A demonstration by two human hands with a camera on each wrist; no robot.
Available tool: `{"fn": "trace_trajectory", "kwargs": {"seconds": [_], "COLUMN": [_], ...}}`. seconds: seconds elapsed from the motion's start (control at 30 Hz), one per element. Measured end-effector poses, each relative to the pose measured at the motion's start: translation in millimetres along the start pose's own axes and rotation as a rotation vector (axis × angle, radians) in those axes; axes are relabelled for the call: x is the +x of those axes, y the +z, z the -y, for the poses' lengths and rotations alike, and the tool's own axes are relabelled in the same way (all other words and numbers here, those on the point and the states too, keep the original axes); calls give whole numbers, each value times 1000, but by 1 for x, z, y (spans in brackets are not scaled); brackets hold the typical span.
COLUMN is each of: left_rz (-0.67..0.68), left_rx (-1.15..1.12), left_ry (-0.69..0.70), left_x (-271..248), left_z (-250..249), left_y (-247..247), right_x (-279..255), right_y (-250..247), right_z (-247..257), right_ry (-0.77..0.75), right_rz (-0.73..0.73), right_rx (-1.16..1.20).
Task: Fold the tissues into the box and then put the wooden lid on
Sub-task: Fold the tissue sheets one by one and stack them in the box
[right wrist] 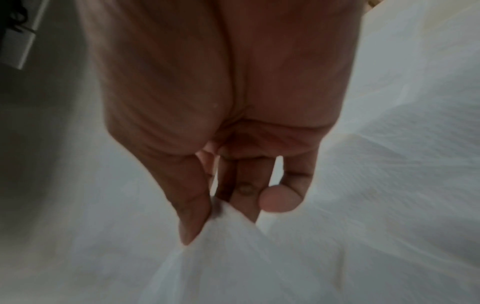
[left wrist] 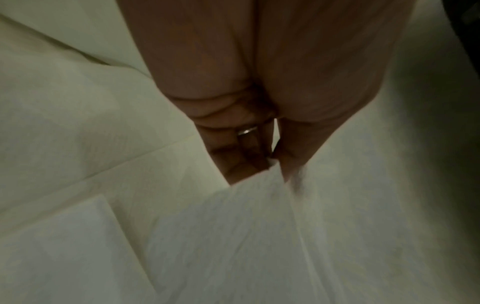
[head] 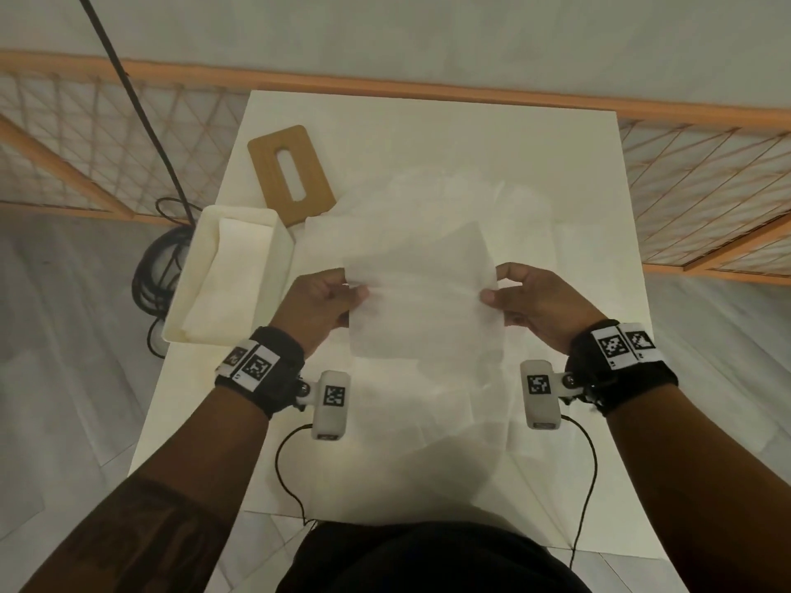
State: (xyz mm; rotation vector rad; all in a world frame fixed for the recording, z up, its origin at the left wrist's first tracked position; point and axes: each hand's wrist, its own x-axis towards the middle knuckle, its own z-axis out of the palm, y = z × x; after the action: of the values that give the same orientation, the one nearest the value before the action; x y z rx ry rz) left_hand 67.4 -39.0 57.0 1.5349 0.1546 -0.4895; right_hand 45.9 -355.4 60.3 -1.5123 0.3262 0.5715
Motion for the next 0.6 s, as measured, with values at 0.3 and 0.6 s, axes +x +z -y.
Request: {"fn": "trace_trajectory", "kwargs": {"seconds": [0.3,0.6], "left_rz": [59,224], "left_rx": [200,77], "left_ry": [47,-184], "left_x": [-6,-16], "left_z": [0,19], "left_y": [-12,-11], "right_x": [2,-8], "right_y": [-1,4], "right_z": [-20,-42], "right_ry": [13,216], "right_rz": [-94,1], "right_rx": [95,217]}}
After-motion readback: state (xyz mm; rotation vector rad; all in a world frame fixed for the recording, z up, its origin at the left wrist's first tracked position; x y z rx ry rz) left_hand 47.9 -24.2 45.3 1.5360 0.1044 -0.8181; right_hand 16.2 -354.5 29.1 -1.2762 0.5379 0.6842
